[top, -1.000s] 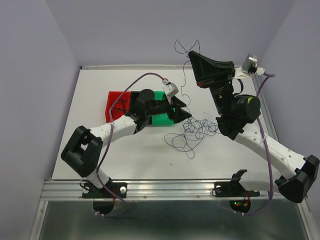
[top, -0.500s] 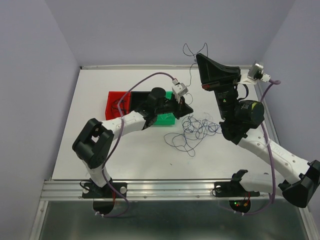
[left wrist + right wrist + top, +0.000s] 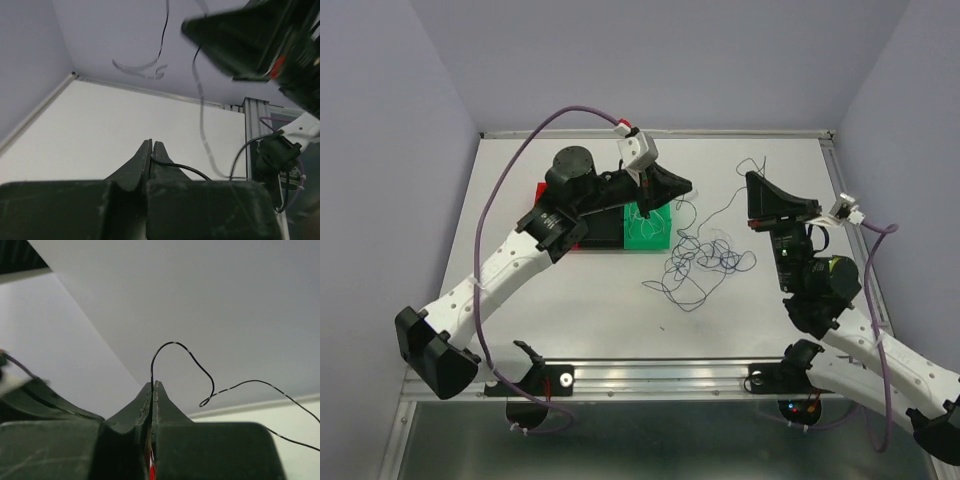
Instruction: Untangle the cables
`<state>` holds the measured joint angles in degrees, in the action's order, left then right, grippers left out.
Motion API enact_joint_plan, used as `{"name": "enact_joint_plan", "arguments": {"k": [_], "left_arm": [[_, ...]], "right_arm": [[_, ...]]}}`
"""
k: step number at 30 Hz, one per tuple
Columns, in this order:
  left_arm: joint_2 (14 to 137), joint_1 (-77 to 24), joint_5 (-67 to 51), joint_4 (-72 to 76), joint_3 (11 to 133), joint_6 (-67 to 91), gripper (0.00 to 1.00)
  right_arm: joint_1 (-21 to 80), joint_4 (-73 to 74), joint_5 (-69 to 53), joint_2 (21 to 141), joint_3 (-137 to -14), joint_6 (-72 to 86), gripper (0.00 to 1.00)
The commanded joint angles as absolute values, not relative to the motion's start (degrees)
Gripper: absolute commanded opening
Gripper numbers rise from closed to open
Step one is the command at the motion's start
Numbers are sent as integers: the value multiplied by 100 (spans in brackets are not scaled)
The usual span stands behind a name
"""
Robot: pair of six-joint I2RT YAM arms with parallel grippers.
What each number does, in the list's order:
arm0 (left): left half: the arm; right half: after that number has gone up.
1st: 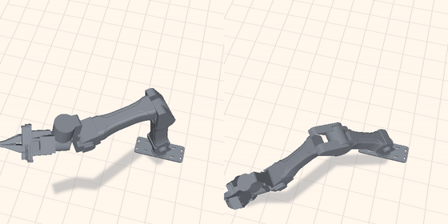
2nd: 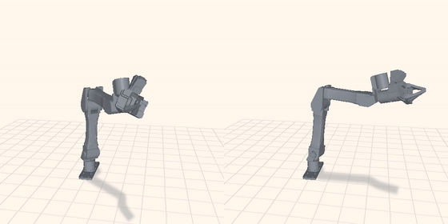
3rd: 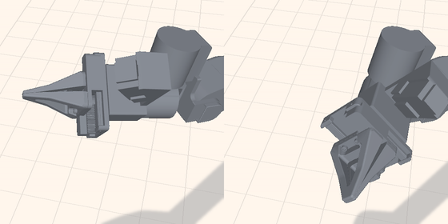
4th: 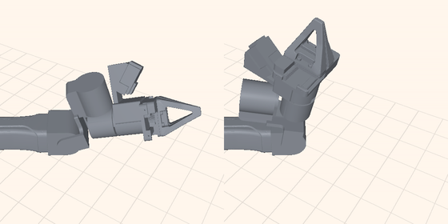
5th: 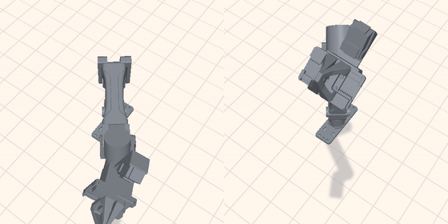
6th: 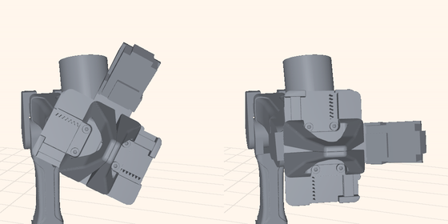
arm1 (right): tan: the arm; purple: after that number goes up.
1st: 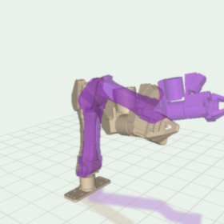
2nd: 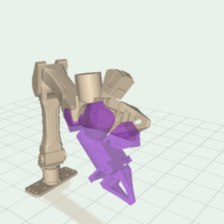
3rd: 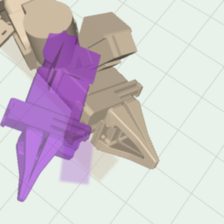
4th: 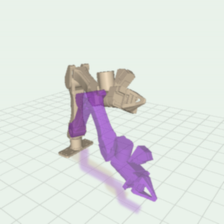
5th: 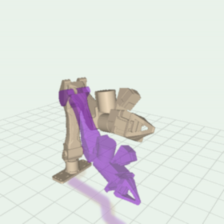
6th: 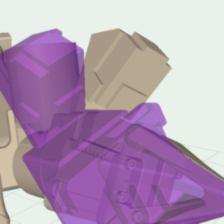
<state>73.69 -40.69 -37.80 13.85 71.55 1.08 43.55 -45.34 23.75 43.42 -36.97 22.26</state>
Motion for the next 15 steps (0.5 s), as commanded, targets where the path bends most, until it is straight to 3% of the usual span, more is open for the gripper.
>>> {"name": "enact_joint_plan", "arguments": {"k": [1, 7, 15], "left_arm": [[7146, -4069, -4219, 378, 7892, -351, 0], [7005, -4061, -3350, -369, 8323, -579, 0], [6180, -4034, -1525, -922, 7814, -949, 0]], "right_arm": [[4359, -3929, 2665, 4482, -3024, 1952, 1], [4359, -3709, 849, 5176, -3304, 1802, 1], [4359, -3823, -1499, 6421, -3909, 1714, 1]]}}
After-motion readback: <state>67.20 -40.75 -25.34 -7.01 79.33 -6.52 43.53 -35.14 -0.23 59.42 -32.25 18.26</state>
